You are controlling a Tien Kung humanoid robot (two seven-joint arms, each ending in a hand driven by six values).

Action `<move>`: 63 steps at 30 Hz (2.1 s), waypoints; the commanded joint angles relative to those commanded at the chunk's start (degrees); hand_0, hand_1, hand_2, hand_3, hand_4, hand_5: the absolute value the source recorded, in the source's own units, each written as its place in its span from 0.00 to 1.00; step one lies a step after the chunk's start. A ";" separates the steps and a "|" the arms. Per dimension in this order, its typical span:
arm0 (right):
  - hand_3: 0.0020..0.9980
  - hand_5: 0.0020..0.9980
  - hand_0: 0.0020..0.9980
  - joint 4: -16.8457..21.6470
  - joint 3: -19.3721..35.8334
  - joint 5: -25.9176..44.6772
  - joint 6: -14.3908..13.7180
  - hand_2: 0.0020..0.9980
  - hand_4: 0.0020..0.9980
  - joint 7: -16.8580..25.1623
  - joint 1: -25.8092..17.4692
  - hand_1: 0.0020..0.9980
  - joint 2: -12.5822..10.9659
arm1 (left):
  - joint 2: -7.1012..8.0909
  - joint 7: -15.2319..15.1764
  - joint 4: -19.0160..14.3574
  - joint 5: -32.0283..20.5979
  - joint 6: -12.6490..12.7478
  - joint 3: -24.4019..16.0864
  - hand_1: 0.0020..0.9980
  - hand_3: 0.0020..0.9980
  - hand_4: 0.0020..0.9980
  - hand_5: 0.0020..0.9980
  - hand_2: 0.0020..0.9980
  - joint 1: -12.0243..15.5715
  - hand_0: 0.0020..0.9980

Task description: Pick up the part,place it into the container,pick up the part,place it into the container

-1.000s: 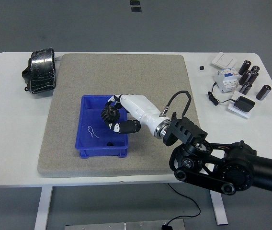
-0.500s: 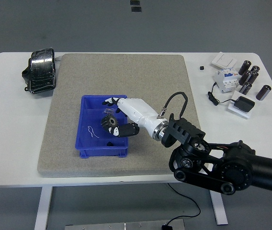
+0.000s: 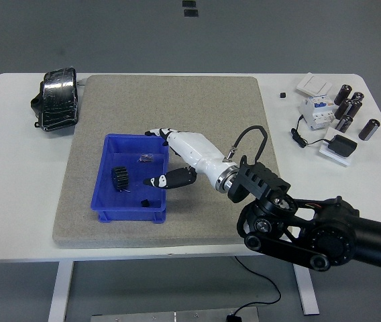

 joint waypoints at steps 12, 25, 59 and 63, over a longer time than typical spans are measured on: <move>0.81 0.35 0.44 -8.06 -1.59 -9.96 4.23 0.79 0.86 -5.94 -0.59 0.65 -6.09 | 0.00 -0.21 0.00 -0.46 0.18 0.37 0.64 0.56 0.67 0.63 0.57 0.01 0.66; 0.73 0.33 0.35 -10.15 -5.57 -8.51 5.70 0.70 0.81 -6.03 -0.92 0.57 -6.36 | 0.02 -0.34 0.02 -0.32 0.09 0.39 0.64 0.56 0.67 0.62 0.57 -0.13 0.66; 0.67 0.33 0.28 -14.47 -11.45 -3.38 -0.89 0.51 0.56 -3.88 -0.69 0.47 -3.31 | 0.22 -0.92 0.12 -1.00 0.31 0.44 0.64 0.56 0.66 0.62 0.56 -0.38 0.66; 0.68 0.31 0.27 -14.53 -11.74 -3.46 -1.45 0.50 0.53 -3.80 -0.72 0.47 -3.22 | 0.18 -0.96 0.09 -1.13 0.37 0.56 0.64 0.56 0.66 0.62 0.56 -0.36 0.66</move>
